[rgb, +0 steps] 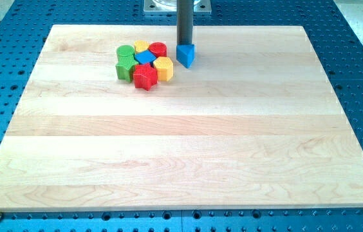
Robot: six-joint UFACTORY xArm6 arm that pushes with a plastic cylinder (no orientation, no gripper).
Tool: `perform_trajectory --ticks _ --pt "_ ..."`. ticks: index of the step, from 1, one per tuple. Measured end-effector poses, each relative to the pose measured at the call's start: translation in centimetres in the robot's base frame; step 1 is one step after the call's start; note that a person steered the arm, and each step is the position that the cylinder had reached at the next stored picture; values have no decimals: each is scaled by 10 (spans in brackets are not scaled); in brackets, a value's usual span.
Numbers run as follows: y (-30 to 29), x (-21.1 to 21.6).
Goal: Push the blue triangle into the red circle
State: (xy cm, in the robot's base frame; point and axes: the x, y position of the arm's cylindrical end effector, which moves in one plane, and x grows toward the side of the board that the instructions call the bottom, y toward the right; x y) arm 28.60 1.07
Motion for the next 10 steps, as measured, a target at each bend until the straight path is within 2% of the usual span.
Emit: perform_trajectory --ticks 1,3,4,7,8,10 --pt "41 4" --pt "40 47" --pt "25 30" --pt "0 20" --pt "-2 0" --pt "-8 11"
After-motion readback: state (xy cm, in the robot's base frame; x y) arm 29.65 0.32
